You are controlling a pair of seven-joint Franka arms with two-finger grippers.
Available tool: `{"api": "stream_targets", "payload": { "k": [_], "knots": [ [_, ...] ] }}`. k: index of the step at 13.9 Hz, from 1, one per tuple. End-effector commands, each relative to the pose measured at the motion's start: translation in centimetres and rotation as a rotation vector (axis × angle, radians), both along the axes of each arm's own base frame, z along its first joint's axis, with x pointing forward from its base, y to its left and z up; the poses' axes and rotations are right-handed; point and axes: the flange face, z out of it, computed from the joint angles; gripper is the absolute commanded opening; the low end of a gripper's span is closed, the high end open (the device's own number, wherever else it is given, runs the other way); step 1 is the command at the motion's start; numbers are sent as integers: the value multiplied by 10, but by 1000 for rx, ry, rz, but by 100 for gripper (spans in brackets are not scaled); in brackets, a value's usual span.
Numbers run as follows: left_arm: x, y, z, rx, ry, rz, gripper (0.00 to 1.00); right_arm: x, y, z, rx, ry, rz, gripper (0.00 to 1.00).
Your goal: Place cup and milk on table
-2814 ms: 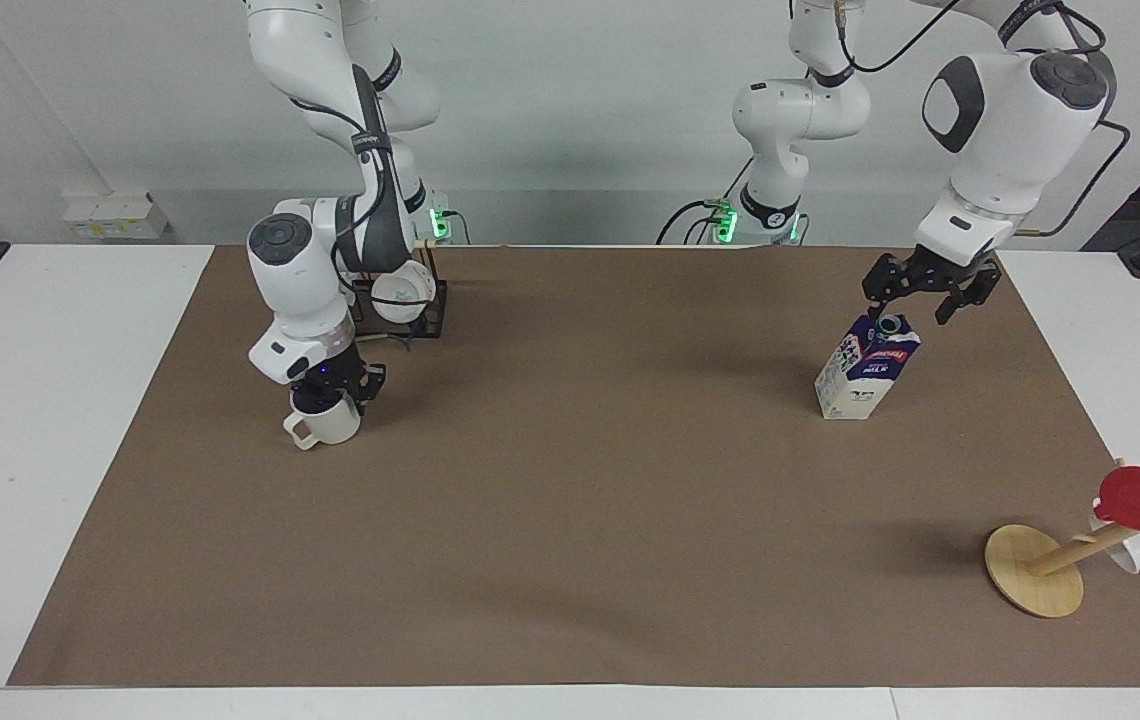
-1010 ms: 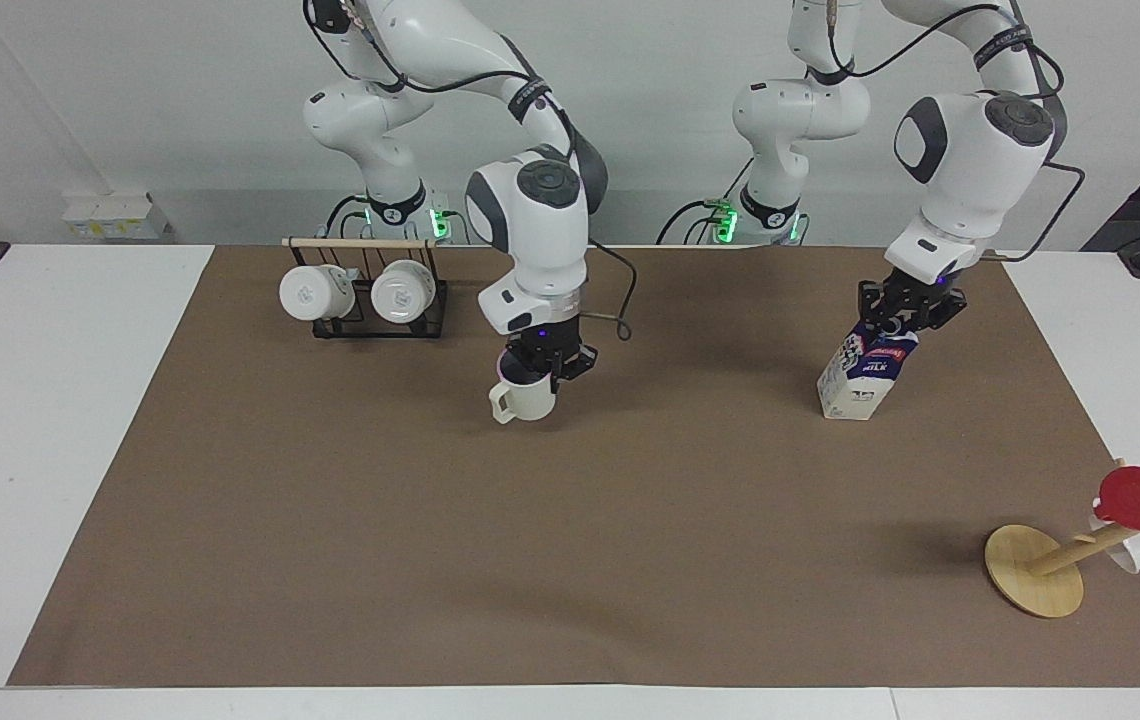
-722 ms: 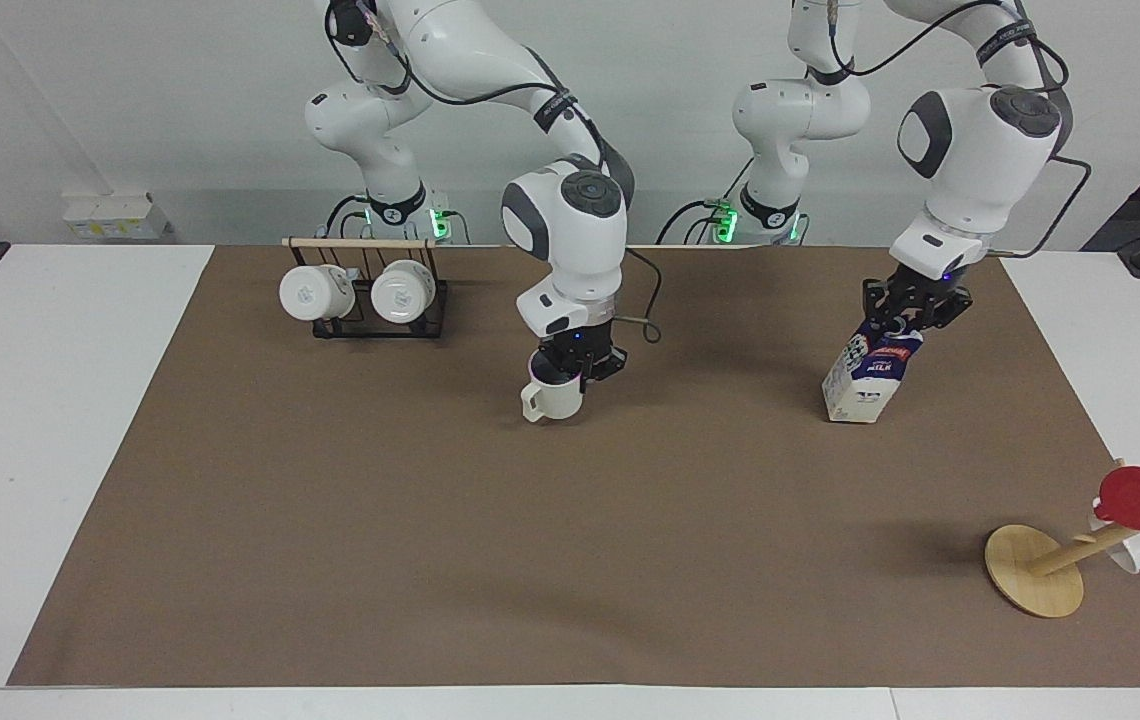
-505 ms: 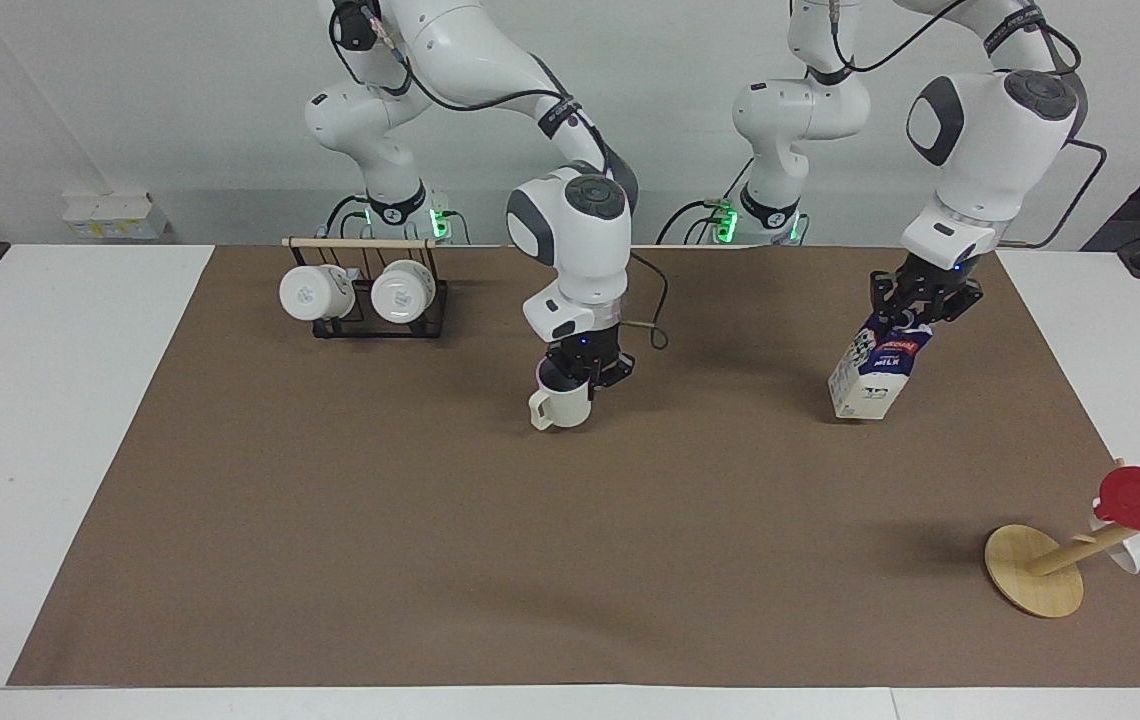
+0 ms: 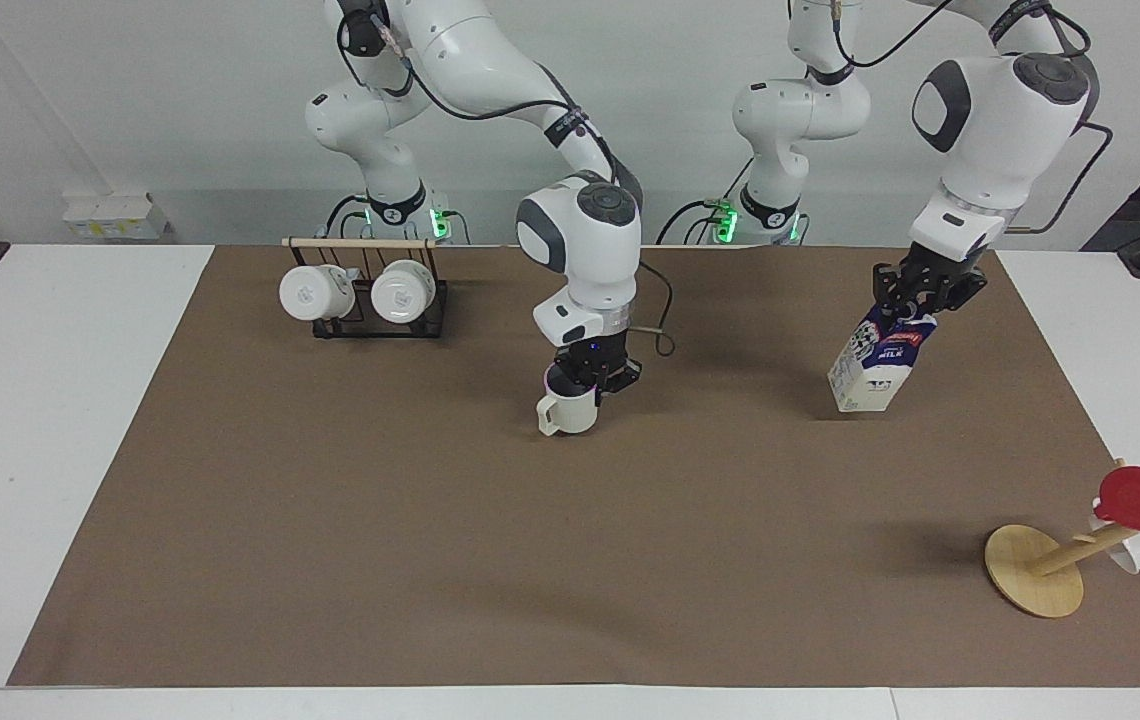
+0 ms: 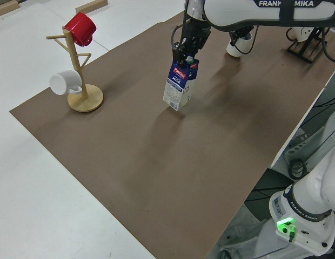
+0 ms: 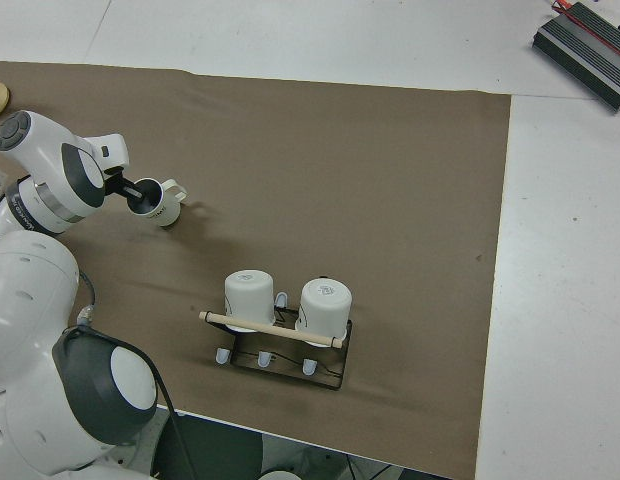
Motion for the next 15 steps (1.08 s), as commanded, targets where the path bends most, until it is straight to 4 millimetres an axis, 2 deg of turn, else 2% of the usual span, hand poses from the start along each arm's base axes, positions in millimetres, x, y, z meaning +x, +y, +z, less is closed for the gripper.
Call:
{"api": "stream_targets", "payload": {
  "k": [1,3,5,9,11,12,13,14,15],
  "knots": [
    [0,-16,9,8,11,37,36,1,-1,-6,19,-27,-24,0],
    [-2,-33,9,5,11,46,36,2,-2,-7,23,-26,-28,0],
    [-3,-43,9,1,12,54,36,1,-4,-10,19,-21,-30,5],
    [-3,-46,9,-10,12,66,36,-3,-5,-14,26,-26,-28,8],
    [-3,-48,9,-10,12,63,36,-8,7,-25,33,-30,-38,10],
    [-3,-50,9,-11,12,64,36,-7,8,-24,31,-32,-36,11],
    [-4,-52,9,-11,14,75,36,-7,8,-22,25,-32,-33,20],
    [-5,-59,9,-12,14,71,36,-7,8,-21,22,-34,-29,42],
    [-6,-65,10,-13,13,74,35,-4,3,-17,20,-37,-33,70]
  ]
}}
